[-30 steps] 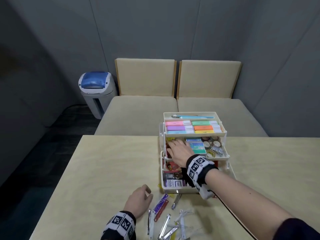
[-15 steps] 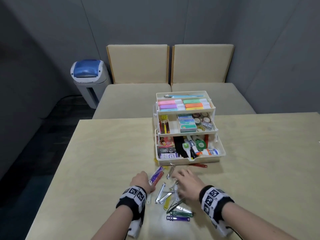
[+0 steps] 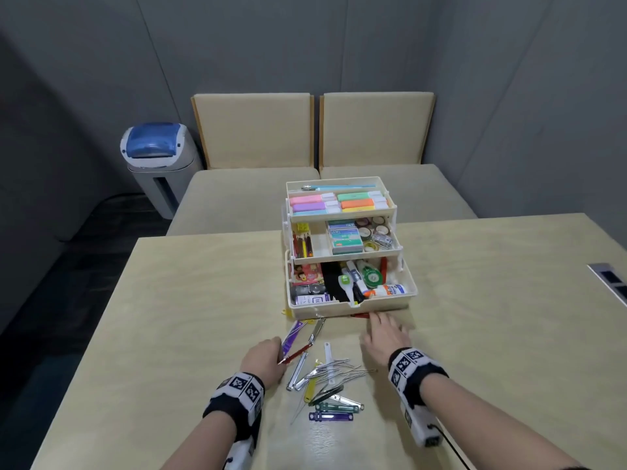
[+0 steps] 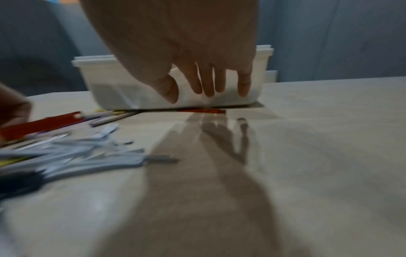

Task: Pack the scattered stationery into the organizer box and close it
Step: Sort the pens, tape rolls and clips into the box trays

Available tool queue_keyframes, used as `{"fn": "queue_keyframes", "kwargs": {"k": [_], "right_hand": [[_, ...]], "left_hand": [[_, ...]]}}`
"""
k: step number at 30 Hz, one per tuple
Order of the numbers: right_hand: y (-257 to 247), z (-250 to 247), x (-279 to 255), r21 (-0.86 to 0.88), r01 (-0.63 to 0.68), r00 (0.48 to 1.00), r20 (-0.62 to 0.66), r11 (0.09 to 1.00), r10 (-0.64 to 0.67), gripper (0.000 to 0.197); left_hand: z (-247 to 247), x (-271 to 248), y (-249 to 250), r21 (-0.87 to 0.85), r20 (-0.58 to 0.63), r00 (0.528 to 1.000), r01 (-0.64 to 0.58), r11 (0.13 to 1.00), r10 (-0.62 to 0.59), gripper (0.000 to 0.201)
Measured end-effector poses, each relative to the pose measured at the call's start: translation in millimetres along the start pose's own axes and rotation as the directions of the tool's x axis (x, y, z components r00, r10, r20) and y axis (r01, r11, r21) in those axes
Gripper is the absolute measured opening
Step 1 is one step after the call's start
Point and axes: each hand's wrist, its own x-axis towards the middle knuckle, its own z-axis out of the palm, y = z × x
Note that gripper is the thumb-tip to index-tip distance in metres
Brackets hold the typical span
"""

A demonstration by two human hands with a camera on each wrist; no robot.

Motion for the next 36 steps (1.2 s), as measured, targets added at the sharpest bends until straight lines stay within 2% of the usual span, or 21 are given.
{"fn": "queue_keyframes", "kwargs": {"k": [3,8,11,14,18,23,27,31,36], "right_hand": [[-4.7,6.6,-6.2,-0.002,0.054,0.997,0.059,0.999,-0.054,0.053],[-31.9,21.1,-28.2,-0.117,0.237,0.971,0.037,0.964,-0.235,0.035],[-56.2,15.5,-17.1,-0.015,0.411,0.911,0.026,0.912,-0.411,0.048],[-71.5,10.1,-3.8,-0.004,0.478,0.872,0.124,0.878,-0.474,0.052],[-61.5,15.2,-8.9,-0.090,0.472,0.874,0.179,0.877,-0.452,0.053],[-36.6,23.2,-37.2,-0.015,0.478,0.872,0.132,0.878,-0.472,0.052],[-21.7,20.1,-47.1,0.059,0.412,0.908,0.060,0.909,-0.415,0.048],[-10.1,22.6,-57.2,0.106,0.301,0.952,0.019,0.948,-0.305,0.048],[-11.7,27.6,-60.5,0.173,0.204,0.974,0.065,0.964,-0.218,0.052]], "left_hand": [[-2.4,-1.6,-1.5,0.005,-0.043,0.998,-0.054,0.999,0.054,0.017],[-5.0,-3.7,-3.5,-0.007,-0.077,0.993,-0.087,0.996,0.086,0.016],[-4.2,-4.4,-3.1,-0.036,-0.083,0.992,-0.103,0.994,0.100,0.025],[-6.4,0.0,-1.2,-0.009,-0.114,0.984,-0.139,0.990,0.137,0.032],[-15.7,14.6,2.1,0.028,-0.136,0.982,-0.130,0.991,0.133,0.046],[-28.1,34.6,6.5,-0.032,-0.051,0.995,-0.084,0.996,0.082,0.070],[-33.6,41.7,10.2,-0.095,0.071,0.996,-0.053,0.994,0.060,0.061],[-24.6,34.9,8.9,-0.125,0.051,0.997,-0.057,0.990,0.064,0.046],[-6.3,19.7,10.2,-0.153,0.059,0.994,-0.083,0.985,0.093,0.039]]}}
